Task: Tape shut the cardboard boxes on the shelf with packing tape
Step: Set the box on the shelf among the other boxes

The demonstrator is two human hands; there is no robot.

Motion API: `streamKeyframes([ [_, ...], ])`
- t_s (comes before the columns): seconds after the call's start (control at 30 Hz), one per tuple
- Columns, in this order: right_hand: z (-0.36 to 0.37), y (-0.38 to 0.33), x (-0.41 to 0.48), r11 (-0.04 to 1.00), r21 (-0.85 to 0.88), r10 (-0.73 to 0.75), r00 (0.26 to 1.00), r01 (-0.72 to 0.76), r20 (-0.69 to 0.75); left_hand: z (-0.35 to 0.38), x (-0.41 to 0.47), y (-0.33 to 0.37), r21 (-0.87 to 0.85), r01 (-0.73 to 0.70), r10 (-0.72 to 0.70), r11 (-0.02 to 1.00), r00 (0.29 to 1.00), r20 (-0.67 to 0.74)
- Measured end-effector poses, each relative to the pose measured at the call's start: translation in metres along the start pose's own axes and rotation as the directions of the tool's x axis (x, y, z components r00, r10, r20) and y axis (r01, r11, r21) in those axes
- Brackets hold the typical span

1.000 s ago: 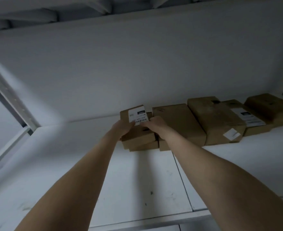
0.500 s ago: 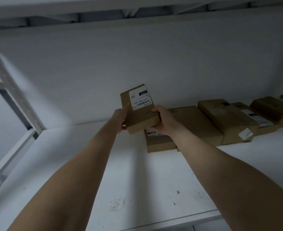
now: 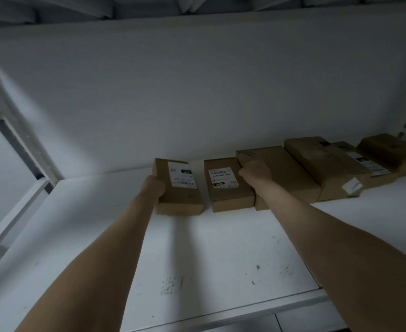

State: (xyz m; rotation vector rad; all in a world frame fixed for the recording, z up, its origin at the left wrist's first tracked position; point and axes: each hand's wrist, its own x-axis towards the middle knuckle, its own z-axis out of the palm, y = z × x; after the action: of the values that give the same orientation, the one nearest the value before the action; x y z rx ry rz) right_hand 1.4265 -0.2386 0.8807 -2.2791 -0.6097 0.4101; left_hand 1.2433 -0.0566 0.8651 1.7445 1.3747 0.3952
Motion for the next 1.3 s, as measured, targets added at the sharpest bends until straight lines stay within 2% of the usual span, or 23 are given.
streamKeyframes([
  [0.07, 0.005, 0.001, -0.004, 0.998, -0.054, -0.007, 0.999, 0.009, 0.05, 0.009, -0.005, 0.0, 0.092, -0.014, 0.016, 0.996, 1.0, -0.014],
  [0.17, 0.013, 0.002, -0.008, 0.993, -0.098, -0.058, 0.99, 0.071, 0.13, 0.016, 0.004, 0.006, 0.347, -0.135, 0.161, 0.928, 0.986, -0.047],
  [0.23, 0.021, -0.003, -0.014, 0.988, -0.116, -0.083, 0.979, 0.106, 0.187, 0.02, -0.002, 0.016, 0.356, -0.219, 0.243, 0.908, 0.97, -0.023],
  [0.33, 0.038, -0.008, -0.02, 0.957, -0.279, -0.013, 0.974, 0.077, 0.225, 0.037, -0.012, 0.029, 0.352, -0.379, 0.349, 0.856, 0.925, 0.148],
  [0.43, 0.054, -0.008, -0.02, 0.894, -0.448, 0.074, 0.976, 0.027, 0.205, 0.056, -0.013, 0.026, 0.503, -0.487, 0.303, 0.715, 0.863, 0.404],
  [0.5, 0.06, -0.007, -0.02, 0.881, -0.473, 0.078, 0.979, 0.021, 0.187, 0.059, -0.005, 0.017, 0.605, -0.501, 0.242, 0.619, 0.855, 0.46],
  [0.57, 0.061, -0.008, -0.017, 0.873, -0.487, 0.065, 0.981, 0.034, 0.185, 0.056, -0.002, 0.015, 0.583, -0.501, 0.25, 0.639, 0.852, 0.459],
  [0.63, 0.056, -0.009, -0.012, 0.937, -0.349, 0.044, 0.979, 0.029, 0.2, 0.049, -0.008, 0.018, 0.566, -0.494, 0.247, 0.66, 0.854, 0.457],
  [0.67, 0.049, -0.011, -0.011, 0.989, -0.144, 0.051, 0.977, -0.022, 0.207, 0.047, -0.01, 0.02, 0.547, -0.481, 0.267, 0.685, 0.865, 0.426],
  [0.7, 0.043, -0.012, -0.009, 0.984, 0.156, 0.051, 0.976, -0.085, 0.211, 0.044, -0.01, 0.022, 0.514, -0.456, 0.3, 0.727, 0.884, 0.36],
  [0.73, 0.037, -0.012, -0.009, 0.871, 0.456, 0.071, 0.966, -0.181, 0.248, 0.041, -0.01, 0.024, 0.438, -0.417, 0.325, 0.796, 0.906, 0.27],
  [0.77, 0.03, -0.012, -0.01, 0.679, 0.666, 0.074, 0.931, -0.309, 0.357, 0.038, -0.011, 0.028, 0.337, -0.372, 0.328, 0.865, 0.927, 0.18],
  [0.83, 0.019, -0.007, -0.01, 0.299, 0.817, -0.033, 0.851, -0.493, 0.525, 0.034, -0.011, 0.038, 0.118, -0.323, 0.316, 0.939, 0.946, 0.077],
  [0.87, 0.017, -0.005, -0.009, 0.195, 0.826, -0.073, 0.832, -0.528, 0.549, 0.034, -0.014, 0.043, 0.015, -0.276, 0.273, 0.961, 0.957, 0.101],
  [0.9, 0.017, -0.002, -0.008, 0.134, 0.827, -0.12, 0.819, -0.546, 0.561, 0.035, -0.021, 0.048, -0.092, -0.207, 0.22, 0.974, 0.962, 0.164],
  [0.97, 0.014, -0.002, -0.012, 0.078, 0.807, -0.205, 0.782, -0.586, 0.588, 0.037, -0.032, 0.054, -0.247, -0.069, 0.145, 0.967, 0.941, 0.305],
  [1.03, 0.015, 0.001, -0.012, 0.079, 0.814, -0.177, 0.796, -0.575, 0.579, 0.042, -0.036, 0.055, -0.333, -0.027, 0.17, 0.942, 0.897, 0.407],
  [1.07, 0.013, 0.003, -0.013, 0.106, 0.835, -0.111, 0.828, -0.54, 0.549, 0.043, -0.037, 0.054, -0.393, -0.013, 0.197, 0.92, 0.88, 0.433],
  [1.13, 0.009, 0.003, -0.013, 0.156, 0.876, 0.018, 0.888, -0.457, 0.46, 0.044, -0.038, 0.056, -0.488, -0.018, 0.245, 0.873, 0.881, 0.404],
  [1.2, 0.004, 0.004, -0.012, 0.341, 0.873, 0.096, 0.936, -0.349, 0.338, 0.044, -0.036, 0.06, -0.491, -0.067, 0.266, 0.869, 0.899, 0.349],
  [1.3, -0.004, 0.001, -0.015, 0.568, 0.782, 0.067, 0.962, -0.256, 0.266, 0.044, -0.04, 0.065, -0.441, -0.112, 0.283, 0.891, 0.895, 0.345],
])
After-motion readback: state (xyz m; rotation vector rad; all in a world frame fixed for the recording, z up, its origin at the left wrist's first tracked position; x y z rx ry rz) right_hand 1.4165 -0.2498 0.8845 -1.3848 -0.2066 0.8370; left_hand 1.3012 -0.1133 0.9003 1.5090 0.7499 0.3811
